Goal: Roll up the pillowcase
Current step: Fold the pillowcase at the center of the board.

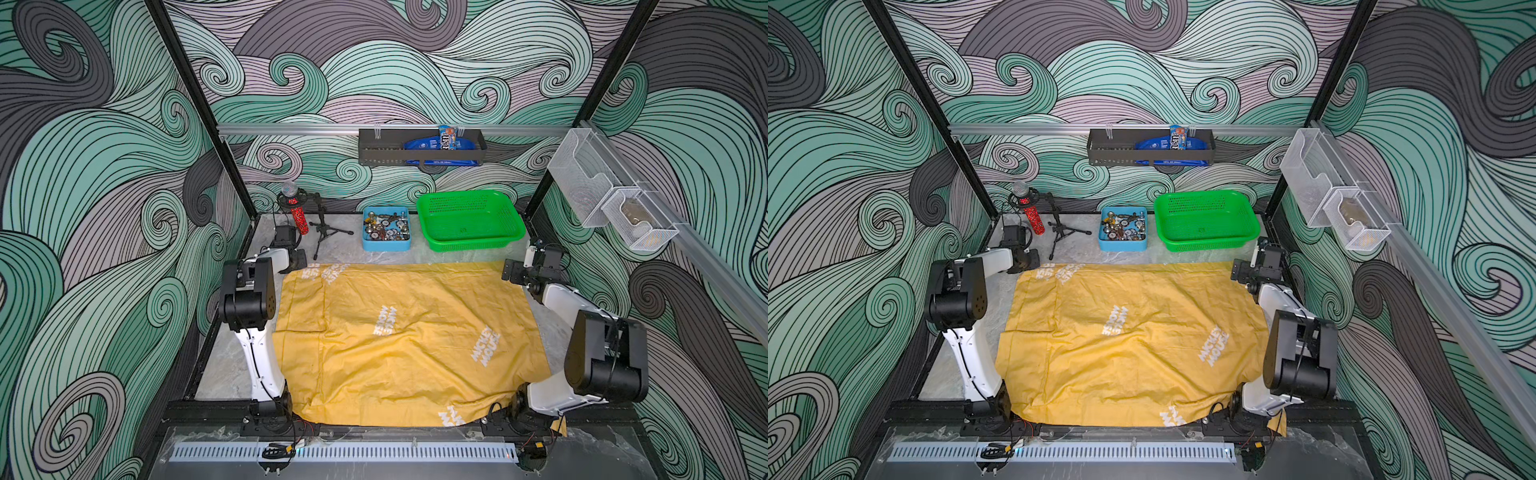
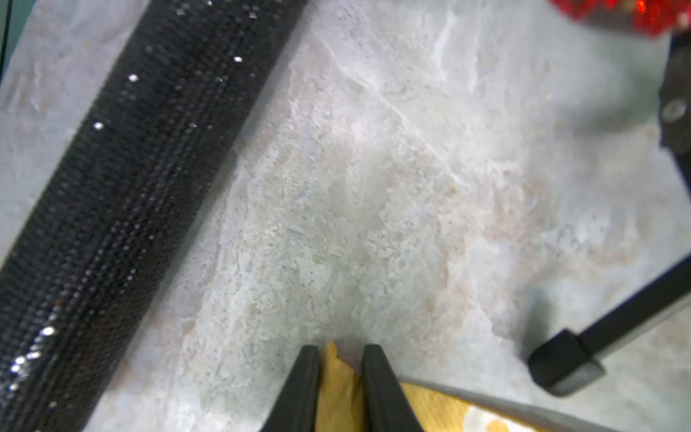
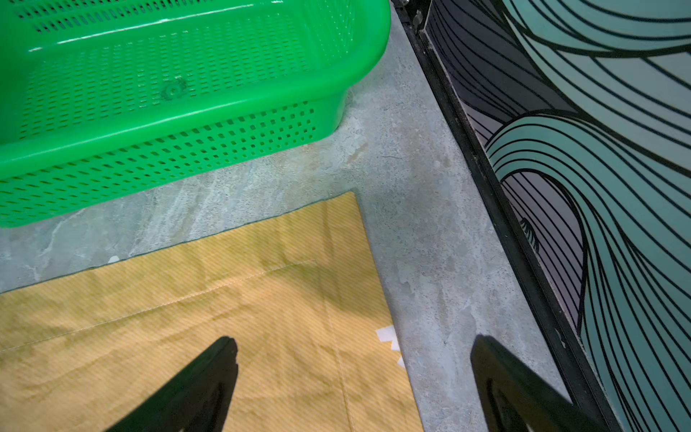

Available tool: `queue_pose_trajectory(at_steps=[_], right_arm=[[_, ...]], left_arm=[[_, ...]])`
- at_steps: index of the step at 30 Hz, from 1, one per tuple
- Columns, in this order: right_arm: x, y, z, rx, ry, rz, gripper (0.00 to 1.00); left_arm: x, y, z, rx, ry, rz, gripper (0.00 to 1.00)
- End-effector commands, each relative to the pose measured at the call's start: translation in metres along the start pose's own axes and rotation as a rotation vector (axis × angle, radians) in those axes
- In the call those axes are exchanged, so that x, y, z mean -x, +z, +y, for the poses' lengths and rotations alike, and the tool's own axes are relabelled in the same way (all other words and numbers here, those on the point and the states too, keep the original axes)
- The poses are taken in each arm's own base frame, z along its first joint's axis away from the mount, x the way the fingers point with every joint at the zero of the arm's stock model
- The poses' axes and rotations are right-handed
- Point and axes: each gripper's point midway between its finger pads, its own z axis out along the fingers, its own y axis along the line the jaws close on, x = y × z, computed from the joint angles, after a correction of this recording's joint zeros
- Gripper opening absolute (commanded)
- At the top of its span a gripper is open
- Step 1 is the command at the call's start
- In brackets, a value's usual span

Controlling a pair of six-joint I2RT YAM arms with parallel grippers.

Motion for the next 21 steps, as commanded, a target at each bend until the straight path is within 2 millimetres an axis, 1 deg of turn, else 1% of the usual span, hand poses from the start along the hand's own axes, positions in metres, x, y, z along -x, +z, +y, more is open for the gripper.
queue_pose_trajectory(at_steps=[1, 3, 5, 7, 12, 14, 16, 17, 21], right_arm=[[0.003, 0.007, -0.011, -0.01, 0.016, 0.022, 1.0], [0.002, 0.015, -0.016, -0.008, 0.024, 0.039, 0.99], [0.001, 0.025, -0.016, 0.001, 0.024, 0.061, 0.98], [0.001, 0.036, -0.016, 0.007, 0.024, 0.078, 0.97], [0.006, 0.069, 0.001, 0.095, 0.066, 0.124, 0.88], [0.007, 0.082, 0.009, 0.117, 0.053, 0.151, 0.84], [0.007, 0.09, 0.015, 0.105, 0.018, 0.168, 0.82], [0.008, 0.094, 0.017, 0.103, 0.008, 0.173, 0.82], [0.002, 0.109, 0.017, 0.087, -0.012, 0.222, 0.79]], left_arm=[[-0.043, 0.004, -0.003, -0.018, 0.029, 0.148, 0.08], [-0.039, 0.0, -0.002, -0.013, 0.029, 0.137, 0.06], [-0.031, -0.007, 0.0, -0.005, 0.026, 0.119, 0.02], [-0.027, -0.012, 0.0, -0.005, 0.023, 0.11, 0.02], [-0.023, -0.018, -0.002, -0.018, 0.021, 0.099, 0.0], [-0.022, -0.02, -0.002, -0.02, 0.021, 0.096, 0.0], [-0.023, -0.02, -0.003, -0.023, 0.025, 0.098, 0.0], [-0.024, -0.02, -0.004, -0.025, 0.024, 0.1, 0.0], [-0.026, -0.02, -0.004, -0.027, 0.029, 0.103, 0.0]])
